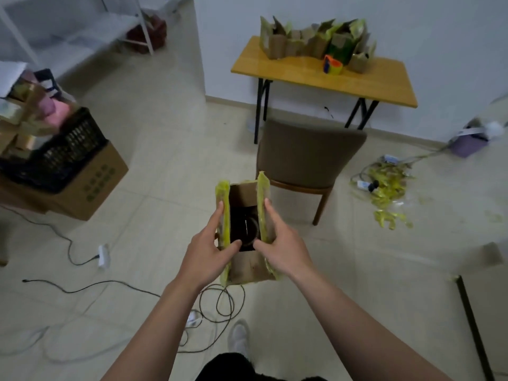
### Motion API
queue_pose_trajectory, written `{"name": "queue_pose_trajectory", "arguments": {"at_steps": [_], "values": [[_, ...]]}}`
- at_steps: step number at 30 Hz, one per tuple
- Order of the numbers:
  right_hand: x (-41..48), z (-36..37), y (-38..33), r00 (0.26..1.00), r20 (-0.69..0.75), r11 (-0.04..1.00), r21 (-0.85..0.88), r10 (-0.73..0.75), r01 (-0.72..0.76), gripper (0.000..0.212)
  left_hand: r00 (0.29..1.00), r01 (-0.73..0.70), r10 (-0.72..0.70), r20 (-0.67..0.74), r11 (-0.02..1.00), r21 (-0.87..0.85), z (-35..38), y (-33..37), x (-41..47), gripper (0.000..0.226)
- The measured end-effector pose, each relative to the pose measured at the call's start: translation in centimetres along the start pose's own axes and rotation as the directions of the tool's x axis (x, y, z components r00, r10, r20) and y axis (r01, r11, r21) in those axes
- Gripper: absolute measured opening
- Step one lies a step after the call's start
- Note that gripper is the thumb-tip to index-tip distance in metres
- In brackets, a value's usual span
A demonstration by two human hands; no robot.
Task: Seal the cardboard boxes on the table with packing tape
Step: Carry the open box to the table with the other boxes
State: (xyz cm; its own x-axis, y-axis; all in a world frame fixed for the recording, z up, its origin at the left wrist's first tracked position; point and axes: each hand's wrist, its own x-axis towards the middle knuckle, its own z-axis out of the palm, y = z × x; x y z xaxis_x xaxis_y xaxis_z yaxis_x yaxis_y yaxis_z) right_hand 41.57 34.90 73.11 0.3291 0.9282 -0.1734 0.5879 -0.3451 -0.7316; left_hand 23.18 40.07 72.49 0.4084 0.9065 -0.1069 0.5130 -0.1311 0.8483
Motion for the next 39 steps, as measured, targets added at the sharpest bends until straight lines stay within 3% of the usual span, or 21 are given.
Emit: {"name": "queue_pose_trajectory", "arguments": {"at_steps": [13,23,31,39], "values": [[19.6,-1.4,-5.8,0.994,0.073,0.995,0.064,-0.086,0.081,0.094,0.984,0.062,-0.05,-0.171,0.996,0.065,-5.4,0.5,18.3,0.089],[35.6,-3.4,-8.9,0.97,0.15,0.98,0.083,-0.192,0.181,0.094,0.932,0.145,-0.111,-0.346,0.987,0.074,-7.4,2.9,32.0,0.088],[46.2,-3.5,-13.4,0.956,0.167,0.968,0.109,-0.243,0.228,0.093,0.911,0.147,-0.129,-0.391,0.989,0.017,-11.6,2.8,42.0,0.085],[58.4,-0.2,-20.2,0.977,0.082,0.976,0.118,-0.194,0.184,0.095,0.942,0.067,-0.062,-0.33,0.998,0.004,-19.4,0.2,55.6,0.083]]}}
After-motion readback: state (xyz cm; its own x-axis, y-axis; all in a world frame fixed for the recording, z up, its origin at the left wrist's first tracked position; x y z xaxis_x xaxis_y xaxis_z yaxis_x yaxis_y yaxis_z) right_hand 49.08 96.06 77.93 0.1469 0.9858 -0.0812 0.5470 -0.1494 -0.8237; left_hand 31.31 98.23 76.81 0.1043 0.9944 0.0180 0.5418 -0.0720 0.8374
